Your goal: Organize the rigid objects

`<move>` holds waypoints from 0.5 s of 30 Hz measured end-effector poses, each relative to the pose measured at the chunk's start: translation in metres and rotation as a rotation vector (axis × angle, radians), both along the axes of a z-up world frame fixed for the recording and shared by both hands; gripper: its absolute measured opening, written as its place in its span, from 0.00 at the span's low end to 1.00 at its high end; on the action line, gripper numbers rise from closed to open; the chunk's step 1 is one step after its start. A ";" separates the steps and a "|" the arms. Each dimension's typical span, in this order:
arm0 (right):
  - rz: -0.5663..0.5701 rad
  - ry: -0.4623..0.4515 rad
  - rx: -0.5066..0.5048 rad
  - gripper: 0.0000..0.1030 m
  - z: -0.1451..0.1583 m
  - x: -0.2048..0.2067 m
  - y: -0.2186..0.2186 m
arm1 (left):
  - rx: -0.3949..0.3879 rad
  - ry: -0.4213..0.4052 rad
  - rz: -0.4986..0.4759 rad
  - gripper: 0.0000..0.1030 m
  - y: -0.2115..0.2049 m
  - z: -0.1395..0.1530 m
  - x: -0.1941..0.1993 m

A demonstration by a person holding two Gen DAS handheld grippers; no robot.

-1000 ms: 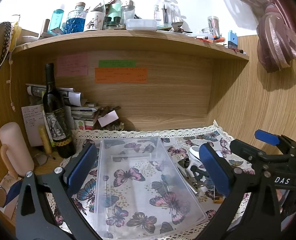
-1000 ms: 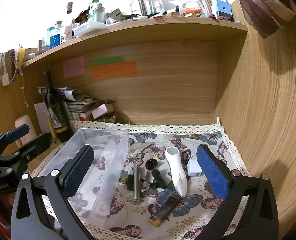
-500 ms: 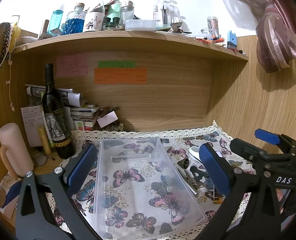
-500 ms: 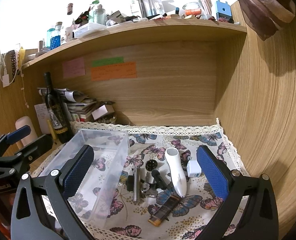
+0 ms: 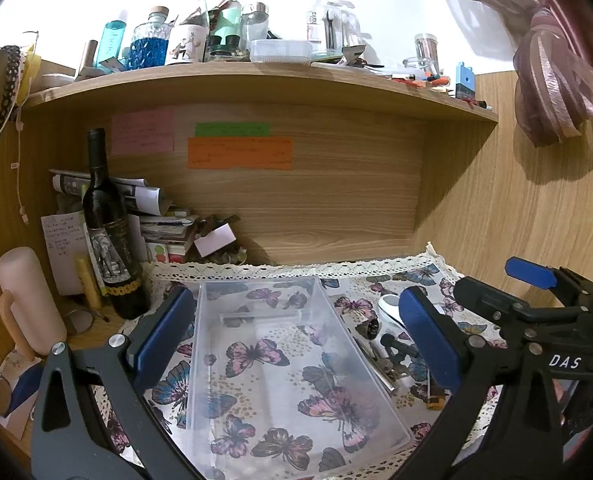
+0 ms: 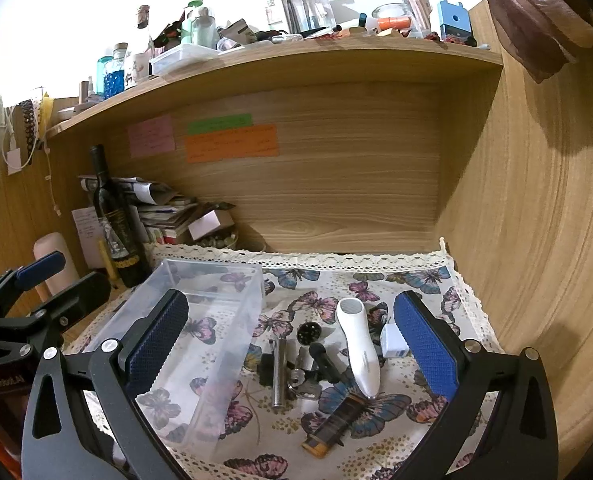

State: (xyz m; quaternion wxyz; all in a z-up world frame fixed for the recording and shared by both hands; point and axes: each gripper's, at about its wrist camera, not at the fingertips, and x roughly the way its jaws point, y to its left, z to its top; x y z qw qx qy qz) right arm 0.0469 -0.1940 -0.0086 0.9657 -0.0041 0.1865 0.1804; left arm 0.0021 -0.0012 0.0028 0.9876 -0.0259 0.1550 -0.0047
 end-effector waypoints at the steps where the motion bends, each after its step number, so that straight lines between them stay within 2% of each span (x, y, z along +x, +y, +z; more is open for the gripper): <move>1: 0.001 0.000 -0.001 1.00 0.000 0.000 0.000 | 0.000 -0.001 0.000 1.00 0.000 0.000 0.000; 15: 0.008 -0.007 -0.010 1.00 0.001 0.001 0.003 | -0.003 -0.018 -0.001 1.00 0.002 -0.001 -0.002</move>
